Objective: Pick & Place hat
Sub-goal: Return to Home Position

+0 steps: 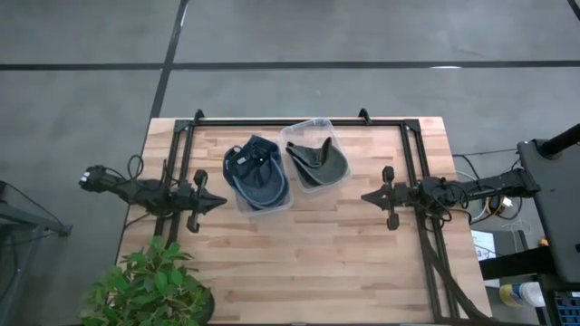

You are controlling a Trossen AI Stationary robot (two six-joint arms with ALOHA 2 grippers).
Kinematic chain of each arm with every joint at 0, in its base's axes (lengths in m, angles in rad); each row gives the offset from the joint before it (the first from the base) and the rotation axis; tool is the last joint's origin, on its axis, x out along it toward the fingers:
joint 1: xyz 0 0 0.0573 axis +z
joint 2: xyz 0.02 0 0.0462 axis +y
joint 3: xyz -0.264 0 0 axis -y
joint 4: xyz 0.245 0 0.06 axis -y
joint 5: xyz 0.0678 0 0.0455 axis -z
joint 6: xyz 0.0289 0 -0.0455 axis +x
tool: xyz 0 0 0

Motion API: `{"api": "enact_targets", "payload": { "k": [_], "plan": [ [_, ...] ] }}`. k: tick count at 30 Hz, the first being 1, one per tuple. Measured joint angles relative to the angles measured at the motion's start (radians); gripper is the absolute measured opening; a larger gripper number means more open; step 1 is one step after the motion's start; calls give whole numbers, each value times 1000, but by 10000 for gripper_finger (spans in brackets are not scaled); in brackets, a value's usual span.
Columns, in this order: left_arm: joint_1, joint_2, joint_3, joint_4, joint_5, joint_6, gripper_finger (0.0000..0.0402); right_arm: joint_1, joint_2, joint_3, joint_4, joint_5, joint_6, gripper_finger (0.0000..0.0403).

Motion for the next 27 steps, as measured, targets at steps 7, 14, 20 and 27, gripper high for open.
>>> {"api": "enact_targets", "payload": {
  "k": [7, 14, 20, 27],
  "plan": [
    [0, 0, 0, 1, 0, 0, 0, 0, 0, 0, 0, 0, -2, 9],
    [0, 0, -1, 3, 0, 0, 0, 0, 0, 0, 0, 0, 9, 9],
    [0, 0, -3, 7, 0, 0, 0, 0, 0, 0, 0, 0, 7, 9],
    [0, 0, -5, 8, 1, 0, 0, 0, 0, 0, 0, 0, -2, 9]
  ]
}}
